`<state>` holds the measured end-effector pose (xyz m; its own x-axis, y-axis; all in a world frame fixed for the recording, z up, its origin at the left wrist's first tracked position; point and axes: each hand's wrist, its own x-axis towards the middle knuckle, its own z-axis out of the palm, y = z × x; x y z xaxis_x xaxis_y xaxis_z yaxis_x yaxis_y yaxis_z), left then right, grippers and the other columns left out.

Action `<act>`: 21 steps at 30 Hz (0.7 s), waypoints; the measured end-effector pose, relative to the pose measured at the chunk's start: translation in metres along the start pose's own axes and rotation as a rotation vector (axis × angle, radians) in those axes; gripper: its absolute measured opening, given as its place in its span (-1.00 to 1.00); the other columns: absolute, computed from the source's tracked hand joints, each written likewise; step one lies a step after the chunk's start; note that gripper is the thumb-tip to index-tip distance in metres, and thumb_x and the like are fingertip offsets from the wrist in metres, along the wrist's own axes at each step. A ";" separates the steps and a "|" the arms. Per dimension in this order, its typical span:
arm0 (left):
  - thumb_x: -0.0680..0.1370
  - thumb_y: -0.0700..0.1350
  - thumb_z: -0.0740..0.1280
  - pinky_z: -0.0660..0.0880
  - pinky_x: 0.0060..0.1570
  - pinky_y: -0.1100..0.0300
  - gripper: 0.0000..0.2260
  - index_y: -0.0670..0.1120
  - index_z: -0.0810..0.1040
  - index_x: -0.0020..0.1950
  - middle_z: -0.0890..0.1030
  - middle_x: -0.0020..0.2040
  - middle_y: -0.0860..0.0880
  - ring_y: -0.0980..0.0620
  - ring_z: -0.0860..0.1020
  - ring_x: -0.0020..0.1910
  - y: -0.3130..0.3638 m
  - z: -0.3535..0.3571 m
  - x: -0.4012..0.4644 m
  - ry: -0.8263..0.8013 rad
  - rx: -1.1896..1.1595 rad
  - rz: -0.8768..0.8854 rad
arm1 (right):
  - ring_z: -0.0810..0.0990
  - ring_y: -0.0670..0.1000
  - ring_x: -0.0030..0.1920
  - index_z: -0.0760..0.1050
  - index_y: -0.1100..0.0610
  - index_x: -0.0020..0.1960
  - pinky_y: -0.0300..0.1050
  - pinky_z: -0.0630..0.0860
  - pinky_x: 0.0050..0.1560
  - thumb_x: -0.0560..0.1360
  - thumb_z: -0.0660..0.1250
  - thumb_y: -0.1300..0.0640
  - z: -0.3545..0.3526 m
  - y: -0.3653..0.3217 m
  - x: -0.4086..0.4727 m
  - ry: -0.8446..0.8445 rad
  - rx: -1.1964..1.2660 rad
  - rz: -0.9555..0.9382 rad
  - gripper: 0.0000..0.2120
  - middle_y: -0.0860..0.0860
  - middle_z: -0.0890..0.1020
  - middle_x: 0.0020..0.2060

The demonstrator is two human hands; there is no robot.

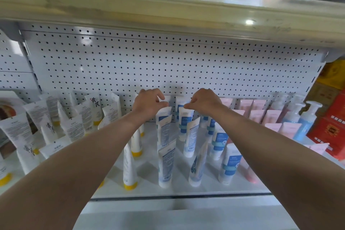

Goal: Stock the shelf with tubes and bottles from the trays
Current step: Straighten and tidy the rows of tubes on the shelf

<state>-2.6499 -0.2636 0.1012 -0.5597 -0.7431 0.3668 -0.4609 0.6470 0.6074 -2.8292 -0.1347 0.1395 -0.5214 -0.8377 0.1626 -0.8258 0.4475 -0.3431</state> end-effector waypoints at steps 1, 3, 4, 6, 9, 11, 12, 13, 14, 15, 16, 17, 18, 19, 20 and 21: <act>0.41 0.17 0.47 0.53 -0.02 0.05 -0.83 0.19 0.51 -0.16 0.60 -0.19 0.08 0.05 0.53 -0.01 0.001 -0.001 -0.003 -0.004 -0.019 -0.002 | 0.55 0.02 -0.24 0.51 0.12 -0.38 -0.17 0.49 -0.24 0.43 0.48 -0.16 -0.002 -0.001 -0.003 0.005 -0.013 0.013 -0.59 0.02 0.61 -0.38; 0.42 0.15 0.49 0.53 -0.07 0.12 -0.82 0.16 0.53 -0.17 0.61 -0.22 0.07 0.07 0.57 -0.12 0.004 -0.004 -0.009 -0.039 -0.061 0.000 | 0.54 0.05 -0.16 0.52 0.15 -0.32 -0.14 0.53 -0.16 0.41 0.47 -0.24 -0.005 -0.003 -0.009 0.009 -0.066 0.034 -0.54 0.01 0.57 -0.35; 0.42 0.13 0.51 0.51 -0.11 0.15 -0.81 0.12 0.54 -0.16 0.60 -0.25 0.08 0.10 0.57 -0.18 0.005 -0.005 -0.013 -0.063 -0.082 0.008 | 0.56 0.06 -0.09 0.55 0.17 -0.25 -0.10 0.58 -0.09 0.39 0.46 -0.28 -0.006 -0.004 -0.012 0.011 -0.091 0.039 -0.51 0.03 0.60 -0.28; 0.45 0.07 0.51 0.43 -0.21 0.23 -0.81 0.02 0.57 -0.10 0.53 -0.31 0.11 0.22 0.50 -0.27 0.009 -0.007 -0.022 -0.119 -0.106 0.038 | 0.54 0.08 0.03 0.53 0.15 -0.19 -0.02 0.60 0.00 0.36 0.45 -0.34 -0.007 -0.006 -0.017 0.009 -0.120 0.044 -0.48 0.05 0.59 -0.19; 0.52 0.04 0.46 0.33 -0.28 0.39 -0.83 -0.01 0.63 0.03 0.49 -0.33 0.18 0.29 0.46 -0.30 0.012 -0.005 -0.034 -0.220 -0.117 0.075 | 0.50 0.06 0.04 0.49 0.12 -0.20 -0.07 0.56 -0.08 0.36 0.43 -0.37 -0.005 -0.008 -0.025 0.003 -0.143 0.066 -0.47 0.02 0.53 -0.23; 0.56 0.09 0.40 0.37 -0.18 0.36 -0.81 0.03 0.66 0.09 0.59 -0.18 0.10 0.21 0.51 -0.17 0.012 -0.005 -0.038 -0.278 -0.102 0.100 | 0.50 0.06 0.04 0.48 0.13 -0.20 -0.10 0.50 -0.17 0.36 0.43 -0.37 -0.001 -0.008 -0.028 -0.004 -0.145 0.068 -0.46 0.02 0.54 -0.23; 0.57 0.12 0.36 0.39 -0.15 0.33 -0.78 0.04 0.66 0.10 0.62 -0.12 0.05 0.18 0.52 -0.14 0.012 -0.005 -0.038 -0.297 -0.080 0.108 | 0.50 0.07 0.05 0.44 0.11 -0.22 -0.10 0.47 -0.19 0.36 0.43 -0.37 0.000 -0.008 -0.029 -0.009 -0.146 0.065 -0.47 0.02 0.53 -0.24; 0.59 0.14 0.34 0.38 -0.15 0.31 -0.76 0.04 0.67 0.11 0.62 -0.12 0.04 0.20 0.51 -0.17 0.012 -0.005 -0.037 -0.312 -0.052 0.112 | 0.49 0.07 0.05 0.40 0.10 -0.24 -0.10 0.45 -0.20 0.36 0.43 -0.37 0.001 -0.007 -0.029 -0.015 -0.146 0.064 -0.47 0.02 0.51 -0.25; 0.59 0.15 0.31 0.36 -0.18 0.30 -0.73 0.02 0.68 0.10 0.61 -0.14 0.04 0.23 0.48 -0.23 0.012 -0.005 -0.037 -0.320 -0.027 0.109 | 0.47 0.06 0.05 0.37 0.08 -0.25 -0.10 0.44 -0.20 0.36 0.43 -0.36 0.001 -0.007 -0.031 -0.018 -0.148 0.062 -0.48 0.01 0.49 -0.26; 0.60 0.16 0.30 0.35 -0.20 0.31 -0.70 -0.01 0.69 0.08 0.62 -0.15 0.02 0.24 0.45 -0.28 0.012 -0.006 -0.036 -0.320 -0.005 0.102 | 0.45 0.06 0.04 0.34 0.07 -0.26 -0.09 0.44 -0.19 0.37 0.44 -0.34 0.001 -0.007 -0.031 -0.020 -0.152 0.062 -0.49 0.00 0.47 -0.27; 0.60 0.17 0.28 0.35 -0.23 0.32 -0.66 -0.05 0.69 0.07 0.63 -0.12 -0.03 0.23 0.44 -0.30 0.012 -0.006 -0.035 -0.313 0.008 0.094 | 0.45 0.06 0.05 0.34 0.06 -0.27 -0.09 0.46 -0.16 0.38 0.44 -0.33 0.000 -0.007 -0.032 -0.021 -0.155 0.063 -0.50 0.00 0.47 -0.27; 0.60 0.18 0.27 0.35 -0.24 0.33 -0.62 -0.09 0.69 0.06 0.65 -0.08 -0.10 0.19 0.46 -0.30 0.012 -0.007 -0.035 -0.308 0.014 0.085 | 0.46 0.06 0.06 0.35 0.07 -0.26 -0.08 0.50 -0.13 0.38 0.44 -0.32 0.000 -0.008 -0.033 -0.019 -0.160 0.065 -0.51 0.00 0.48 -0.26; 0.60 0.18 0.26 0.37 -0.23 0.31 -0.60 -0.12 0.69 0.06 0.65 -0.06 -0.15 0.14 0.50 -0.27 0.012 -0.007 -0.035 -0.305 0.014 0.072 | 0.48 0.06 0.08 0.38 0.08 -0.24 -0.07 0.54 -0.09 0.37 0.45 -0.31 0.000 -0.008 -0.033 -0.017 -0.163 0.066 -0.52 0.00 0.52 -0.23; 0.60 0.19 0.26 0.39 -0.21 0.30 -0.57 -0.16 0.68 0.06 0.65 -0.05 -0.18 0.06 0.55 -0.22 0.012 -0.008 -0.036 -0.303 0.009 0.061 | 0.48 0.06 0.08 0.43 0.09 -0.22 -0.06 0.57 -0.06 0.36 0.45 -0.31 0.001 -0.008 -0.034 -0.014 -0.166 0.068 -0.53 0.00 0.55 -0.22; 0.60 0.19 0.26 0.42 -0.20 0.28 -0.55 -0.19 0.67 0.06 0.65 -0.05 -0.20 -0.01 0.60 -0.15 0.010 -0.008 -0.035 -0.299 0.001 0.050 | 0.48 0.05 0.07 0.48 0.10 -0.21 -0.06 0.58 -0.03 0.35 0.46 -0.31 0.002 -0.008 -0.034 -0.013 -0.169 0.068 -0.53 0.00 0.59 -0.21; 0.61 0.20 0.25 0.44 -0.20 0.27 -0.53 -0.20 0.66 0.07 0.66 -0.06 -0.21 -0.05 0.61 -0.11 0.010 -0.008 -0.036 -0.298 -0.003 0.042 | 0.49 0.05 0.08 0.54 0.11 -0.19 -0.05 0.59 -0.02 0.34 0.46 -0.31 0.004 -0.008 -0.034 -0.013 -0.168 0.067 -0.54 -0.01 0.62 -0.20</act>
<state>-2.6285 -0.2323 0.0999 -0.7558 -0.6328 0.1686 -0.4314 0.6748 0.5988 -2.8041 -0.1110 0.1331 -0.5743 -0.8079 0.1321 -0.8144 0.5474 -0.1927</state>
